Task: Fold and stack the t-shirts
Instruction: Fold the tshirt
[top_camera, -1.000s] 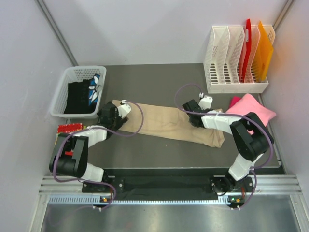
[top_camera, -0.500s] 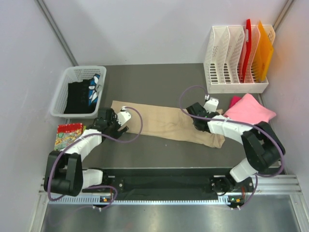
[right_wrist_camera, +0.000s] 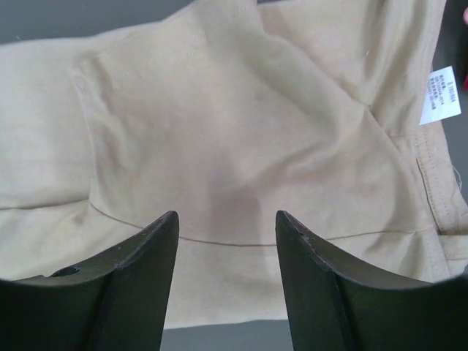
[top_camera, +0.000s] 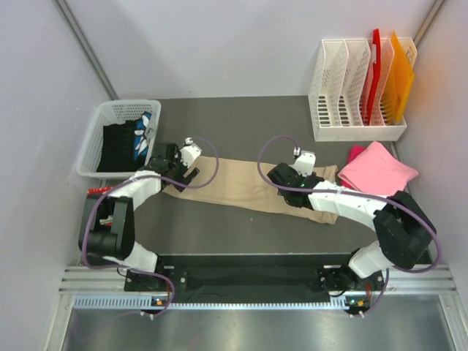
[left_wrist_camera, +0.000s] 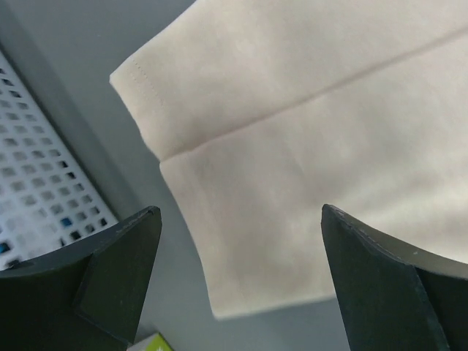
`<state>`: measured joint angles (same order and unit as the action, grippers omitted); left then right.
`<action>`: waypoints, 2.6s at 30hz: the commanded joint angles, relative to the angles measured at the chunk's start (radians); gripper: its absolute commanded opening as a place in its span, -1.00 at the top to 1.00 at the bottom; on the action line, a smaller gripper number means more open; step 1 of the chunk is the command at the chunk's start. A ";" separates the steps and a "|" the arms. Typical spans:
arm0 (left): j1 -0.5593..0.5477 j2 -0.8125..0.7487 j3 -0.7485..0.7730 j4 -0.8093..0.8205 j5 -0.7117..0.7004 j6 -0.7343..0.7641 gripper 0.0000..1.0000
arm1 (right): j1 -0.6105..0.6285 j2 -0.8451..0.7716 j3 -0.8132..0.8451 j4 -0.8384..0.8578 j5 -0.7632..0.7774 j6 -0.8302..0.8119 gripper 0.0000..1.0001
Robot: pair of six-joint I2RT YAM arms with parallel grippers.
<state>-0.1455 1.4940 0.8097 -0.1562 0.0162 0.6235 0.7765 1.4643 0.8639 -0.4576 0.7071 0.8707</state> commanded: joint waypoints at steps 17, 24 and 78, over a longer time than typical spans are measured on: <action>-0.025 0.095 0.079 0.099 -0.078 -0.077 -0.90 | 0.004 0.157 0.012 -0.223 -0.078 0.194 -0.04; -0.025 0.029 0.028 0.020 -0.009 -0.050 -0.90 | 0.009 0.107 -0.081 -0.332 -0.049 0.313 -0.01; 0.103 0.439 0.410 -0.434 0.335 -0.127 0.00 | 0.233 -0.094 0.078 -0.697 0.117 0.554 0.06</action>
<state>-0.0402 1.8778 1.2243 -0.4931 0.2989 0.4782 0.9913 1.4010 0.9054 -1.1316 0.7895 1.4105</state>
